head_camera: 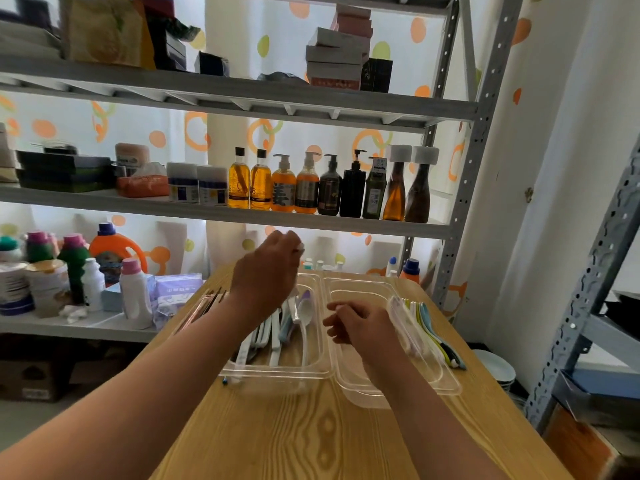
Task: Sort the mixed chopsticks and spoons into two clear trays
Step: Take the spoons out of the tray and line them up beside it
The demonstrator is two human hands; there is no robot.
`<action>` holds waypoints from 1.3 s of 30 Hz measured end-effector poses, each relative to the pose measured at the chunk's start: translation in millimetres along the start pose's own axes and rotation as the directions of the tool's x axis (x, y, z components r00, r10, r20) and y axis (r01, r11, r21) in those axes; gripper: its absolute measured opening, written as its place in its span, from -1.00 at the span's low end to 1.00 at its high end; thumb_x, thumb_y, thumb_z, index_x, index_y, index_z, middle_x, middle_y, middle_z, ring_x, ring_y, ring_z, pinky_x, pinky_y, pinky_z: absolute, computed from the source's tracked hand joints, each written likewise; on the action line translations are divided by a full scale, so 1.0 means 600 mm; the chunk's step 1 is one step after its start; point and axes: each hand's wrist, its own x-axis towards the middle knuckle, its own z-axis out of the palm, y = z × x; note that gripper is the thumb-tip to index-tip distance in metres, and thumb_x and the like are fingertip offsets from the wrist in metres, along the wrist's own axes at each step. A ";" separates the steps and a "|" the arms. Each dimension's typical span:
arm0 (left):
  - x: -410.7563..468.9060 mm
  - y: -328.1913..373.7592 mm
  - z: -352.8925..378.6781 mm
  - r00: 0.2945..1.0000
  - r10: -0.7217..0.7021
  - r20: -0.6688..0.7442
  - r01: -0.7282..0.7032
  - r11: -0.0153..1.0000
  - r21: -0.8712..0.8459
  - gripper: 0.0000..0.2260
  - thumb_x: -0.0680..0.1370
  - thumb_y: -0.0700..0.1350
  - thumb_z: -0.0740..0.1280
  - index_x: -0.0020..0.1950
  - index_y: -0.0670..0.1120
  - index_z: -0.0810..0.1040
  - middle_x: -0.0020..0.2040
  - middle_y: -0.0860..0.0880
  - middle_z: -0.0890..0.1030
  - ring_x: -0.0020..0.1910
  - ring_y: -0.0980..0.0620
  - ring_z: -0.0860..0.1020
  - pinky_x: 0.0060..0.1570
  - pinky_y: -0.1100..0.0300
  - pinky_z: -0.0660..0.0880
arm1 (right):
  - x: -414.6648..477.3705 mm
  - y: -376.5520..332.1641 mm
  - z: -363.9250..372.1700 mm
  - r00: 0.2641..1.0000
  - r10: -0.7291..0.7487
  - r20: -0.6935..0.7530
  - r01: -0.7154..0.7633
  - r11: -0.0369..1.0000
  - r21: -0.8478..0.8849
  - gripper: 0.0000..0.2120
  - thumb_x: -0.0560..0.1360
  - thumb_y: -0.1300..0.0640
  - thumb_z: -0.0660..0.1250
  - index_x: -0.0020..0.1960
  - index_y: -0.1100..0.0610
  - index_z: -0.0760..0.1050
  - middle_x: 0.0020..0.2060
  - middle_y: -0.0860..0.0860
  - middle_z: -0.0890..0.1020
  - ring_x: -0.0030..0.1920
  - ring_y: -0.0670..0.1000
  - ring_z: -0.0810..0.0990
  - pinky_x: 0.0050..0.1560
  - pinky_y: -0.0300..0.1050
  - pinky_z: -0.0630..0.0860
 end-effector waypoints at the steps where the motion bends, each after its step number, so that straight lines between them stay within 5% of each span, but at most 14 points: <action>1: 0.000 0.011 -0.001 0.992 0.124 -0.004 -0.124 0.991 0.041 -0.87 0.54 -0.16 0.36 0.06 -0.13 0.50 -0.11 -0.07 0.56 -0.35 -0.04 0.57 -0.37 0.07 0.57 | 0.003 -0.005 0.001 0.998 0.066 -0.013 -0.064 0.990 0.127 -0.83 0.57 0.24 0.19 0.02 0.21 0.56 -0.24 0.14 0.67 -0.27 0.01 0.62 -0.25 -0.20 0.57; 6: -0.018 0.054 0.017 0.776 0.631 -0.004 -0.626 0.771 0.120 -0.57 0.27 -0.20 0.58 0.04 -0.07 0.49 -0.18 -0.06 0.56 -0.43 0.00 0.57 -0.47 0.07 0.58 | 0.005 -0.028 -0.013 0.972 0.231 0.048 -0.225 0.847 0.481 -0.87 0.56 0.20 0.23 0.00 0.24 0.50 -0.17 0.22 0.66 -0.19 0.11 0.66 -0.18 -0.10 0.62; 11: -0.044 0.076 0.043 0.600 0.795 0.087 -0.800 0.599 0.043 -0.52 0.32 -0.13 0.52 0.14 -0.03 0.38 -0.07 -0.05 0.59 -0.32 0.10 0.56 -0.40 0.25 0.48 | 0.004 -0.025 -0.039 0.973 0.224 0.057 -0.227 0.871 0.436 -0.88 0.54 0.18 0.23 -0.10 0.22 0.50 -0.13 0.23 0.62 -0.07 0.16 0.62 0.12 0.09 0.53; 15: -0.050 0.090 0.054 0.476 0.873 0.105 -0.877 0.480 -0.007 -0.74 0.47 -0.16 0.30 0.15 -0.03 0.43 0.06 -0.05 0.56 -0.21 0.12 0.52 -0.37 0.28 0.46 | 0.009 -0.012 -0.073 0.952 0.295 0.078 -0.305 0.912 0.276 -0.82 0.44 0.24 0.37 0.01 0.31 0.54 -0.21 0.18 0.61 -0.27 0.06 0.62 -0.33 -0.14 0.59; 19: -0.055 0.096 0.073 0.419 0.900 0.124 -0.903 0.427 -0.043 -0.71 0.55 -0.19 0.12 0.22 -0.01 0.47 0.04 -0.03 0.50 -0.22 0.12 0.45 -0.40 0.27 0.47 | 0.010 -0.003 -0.094 0.964 0.265 -0.011 -0.264 0.962 0.067 -0.86 0.45 0.27 0.36 0.00 0.22 0.59 -0.16 0.17 0.65 -0.18 0.08 0.65 -0.23 -0.13 0.59; 22: -0.051 0.093 0.079 0.485 0.855 0.185 -0.864 0.501 -0.051 -0.71 0.54 -0.09 0.14 0.26 0.00 0.39 -0.08 -0.01 0.59 -0.36 0.14 0.51 -0.45 0.32 0.43 | 0.017 0.001 -0.117 0.978 0.154 -0.144 -0.160 0.987 -0.031 -0.89 0.47 0.27 0.35 -0.03 0.19 0.61 -0.22 0.11 0.64 -0.22 0.03 0.59 -0.12 -0.08 0.56; 24: -0.045 0.081 0.082 0.625 0.760 0.178 -0.762 0.643 -0.070 -0.76 0.54 -0.02 0.15 0.19 0.02 0.38 -0.18 0.01 0.62 -0.40 0.13 0.54 -0.48 0.32 0.42 | 0.028 0.009 -0.139 0.960 0.073 -0.271 -0.102 0.990 -0.094 -0.87 0.49 0.23 0.35 0.02 0.19 0.60 -0.22 0.07 0.65 -0.24 -0.01 0.58 -0.15 -0.11 0.56; 26: -0.044 0.061 0.086 0.840 0.529 0.116 -0.519 0.848 -0.110 -0.83 0.54 -0.03 0.19 0.11 0.04 0.41 -0.20 0.00 0.65 -0.40 0.09 0.58 -0.47 0.31 0.44 | 0.042 0.025 -0.165 0.913 -0.035 -0.406 -0.050 0.979 -0.197 -0.85 0.50 0.18 0.34 0.05 0.17 0.61 -0.19 0.05 0.66 -0.26 -0.03 0.59 -0.27 -0.22 0.52; 28: -0.041 0.034 0.084 0.989 0.126 0.072 -0.117 0.986 -0.120 -0.88 0.58 -0.11 0.24 0.09 0.00 0.48 -0.14 -0.05 0.67 -0.36 0.03 0.59 -0.39 0.23 0.50 | 0.056 0.044 -0.190 0.850 -0.151 -0.505 -0.026 0.945 -0.325 -0.81 0.52 0.17 0.32 0.09 0.19 0.61 -0.13 0.08 0.67 -0.19 0.02 0.61 -0.24 -0.20 0.49; 31: -0.036 -0.010 0.087 0.974 -0.199 0.107 0.197 0.980 0.038 -0.79 0.63 -0.11 0.16 0.21 -0.09 0.49 -0.09 -0.12 0.65 -0.31 0.02 0.52 -0.32 0.17 0.49 | 0.075 0.075 -0.225 0.755 -0.260 -0.602 -0.054 0.891 -0.452 -0.77 0.55 0.20 0.25 0.14 0.26 0.58 -0.05 0.16 0.66 -0.03 0.16 0.60 -0.11 -0.15 0.44; 35: -0.038 -0.034 0.099 0.924 -0.338 0.180 0.329 0.941 0.078 -0.75 0.65 -0.08 0.07 0.08 -0.16 0.50 -0.09 -0.12 0.60 -0.23 0.02 0.48 -0.21 0.14 0.44 | 0.097 0.148 -0.281 0.714 -0.297 -0.635 -0.156 0.816 -0.557 -0.76 0.55 0.19 0.24 0.14 0.24 0.59 -0.02 0.25 0.66 0.02 0.26 0.57 -0.02 0.03 0.50; 39: -0.053 -0.042 0.108 0.910 -0.340 0.236 0.306 0.937 0.170 -0.75 0.64 -0.06 0.08 0.00 -0.16 0.50 -0.13 -0.10 0.58 -0.21 -0.06 0.48 -0.12 0.06 0.44 | 0.104 0.188 -0.309 0.712 -0.273 -0.647 -0.249 0.763 -0.596 -0.78 0.53 0.19 0.26 0.08 0.23 0.62 -0.08 0.26 0.67 0.00 0.30 0.55 0.00 0.12 0.51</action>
